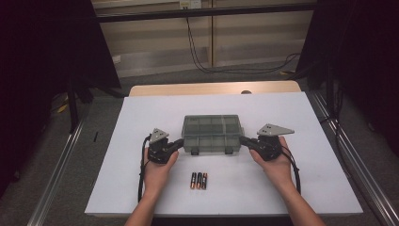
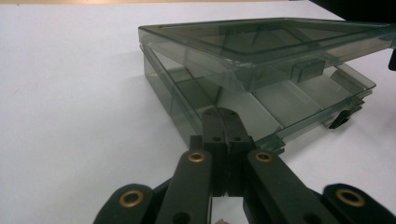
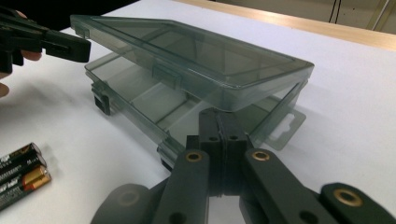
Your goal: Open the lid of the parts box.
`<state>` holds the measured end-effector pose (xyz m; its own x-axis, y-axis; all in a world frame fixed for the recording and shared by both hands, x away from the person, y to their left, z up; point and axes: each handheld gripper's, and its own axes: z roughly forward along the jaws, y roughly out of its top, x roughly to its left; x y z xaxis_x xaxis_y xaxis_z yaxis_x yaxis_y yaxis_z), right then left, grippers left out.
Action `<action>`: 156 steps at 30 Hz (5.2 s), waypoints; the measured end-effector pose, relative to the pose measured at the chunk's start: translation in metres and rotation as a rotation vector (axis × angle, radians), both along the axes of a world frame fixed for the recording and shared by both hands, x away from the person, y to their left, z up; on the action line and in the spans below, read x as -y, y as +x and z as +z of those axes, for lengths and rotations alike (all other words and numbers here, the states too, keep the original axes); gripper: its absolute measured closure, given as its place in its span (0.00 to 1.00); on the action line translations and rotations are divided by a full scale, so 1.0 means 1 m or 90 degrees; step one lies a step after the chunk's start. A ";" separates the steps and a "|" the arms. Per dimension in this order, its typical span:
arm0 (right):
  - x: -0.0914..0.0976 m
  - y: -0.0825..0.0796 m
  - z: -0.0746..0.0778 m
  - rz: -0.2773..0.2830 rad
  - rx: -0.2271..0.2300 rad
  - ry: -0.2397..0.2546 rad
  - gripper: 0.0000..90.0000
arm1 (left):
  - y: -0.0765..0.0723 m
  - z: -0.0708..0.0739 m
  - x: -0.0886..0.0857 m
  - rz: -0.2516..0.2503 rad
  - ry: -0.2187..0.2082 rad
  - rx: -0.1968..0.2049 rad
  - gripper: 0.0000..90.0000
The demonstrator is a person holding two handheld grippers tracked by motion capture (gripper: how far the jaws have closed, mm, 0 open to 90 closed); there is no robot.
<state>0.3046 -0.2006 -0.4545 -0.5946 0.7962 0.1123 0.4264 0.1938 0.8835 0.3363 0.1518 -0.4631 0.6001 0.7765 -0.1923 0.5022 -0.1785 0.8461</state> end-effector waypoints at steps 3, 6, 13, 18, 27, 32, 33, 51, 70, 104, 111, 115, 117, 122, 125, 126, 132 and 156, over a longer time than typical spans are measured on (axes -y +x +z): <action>-0.001 0.004 0.003 -0.001 0.004 0.004 1.00 | 0.003 0.002 0.002 -0.002 -0.006 0.005 1.00; -0.003 0.009 0.008 -0.003 0.005 0.006 1.00 | 0.006 0.007 0.003 -0.003 -0.010 0.012 1.00; -0.006 0.017 0.015 -0.003 0.006 0.003 1.00 | 0.012 0.015 0.005 -0.004 -0.019 0.031 1.00; -0.007 0.023 0.020 -0.008 0.006 0.011 1.00 | 0.019 0.020 0.006 -0.004 -0.027 0.040 1.00; -0.007 0.032 0.027 -0.027 0.018 0.024 1.00 | 0.030 0.030 0.009 0.003 -0.042 0.056 1.00; -0.007 0.039 0.030 -0.029 0.017 0.025 1.00 | 0.035 0.032 0.012 0.003 -0.045 0.061 1.00; -0.007 0.041 0.031 -0.029 0.016 0.025 1.00 | 0.036 0.032 0.012 0.004 -0.044 0.062 1.00; -0.010 0.062 0.038 -0.036 0.007 0.020 0.99 | 0.037 0.028 -0.002 0.030 -0.084 0.063 0.14; -0.010 0.081 0.044 -0.050 0.008 0.017 1.00 | 0.082 0.031 0.010 0.041 -0.007 0.041 0.38; 0.015 0.084 0.042 -0.126 0.047 0.025 0.05 | 0.093 0.038 0.020 0.053 -0.004 0.067 0.93; 0.001 0.093 0.028 -0.132 0.040 -0.007 0.41 | 0.095 0.038 0.020 0.057 -0.003 0.064 0.93; 0.000 0.098 0.025 -0.148 0.032 0.015 0.67 | 0.097 0.037 0.020 0.055 -0.008 0.063 0.94; -0.002 0.100 0.024 -0.160 0.028 0.014 0.76 | 0.098 0.037 0.021 0.056 -0.011 0.062 0.94; -0.004 0.102 0.022 -0.166 0.021 0.030 0.91 | 0.100 0.036 0.021 0.059 -0.005 0.065 0.94; -0.005 0.104 0.021 -0.177 0.024 0.024 0.93 | 0.103 0.035 0.022 0.059 -0.003 0.063 0.94; -0.005 0.104 0.021 -0.177 0.024 0.025 0.93 | 0.104 0.033 0.022 0.058 -0.001 0.062 0.94; -0.006 0.109 0.021 -0.187 0.025 0.023 0.94 | 0.112 0.026 0.022 0.056 -0.002 0.050 0.93; -0.005 0.122 0.016 -0.204 0.005 0.056 0.95 | 0.129 0.023 0.020 0.051 -0.021 0.021 0.96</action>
<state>0.4268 -0.1953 -0.4382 -0.3161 0.9303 0.1860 0.4469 -0.0270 0.8942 0.4655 0.1322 -0.4404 0.5428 0.8159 -0.1993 0.4850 -0.1108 0.8675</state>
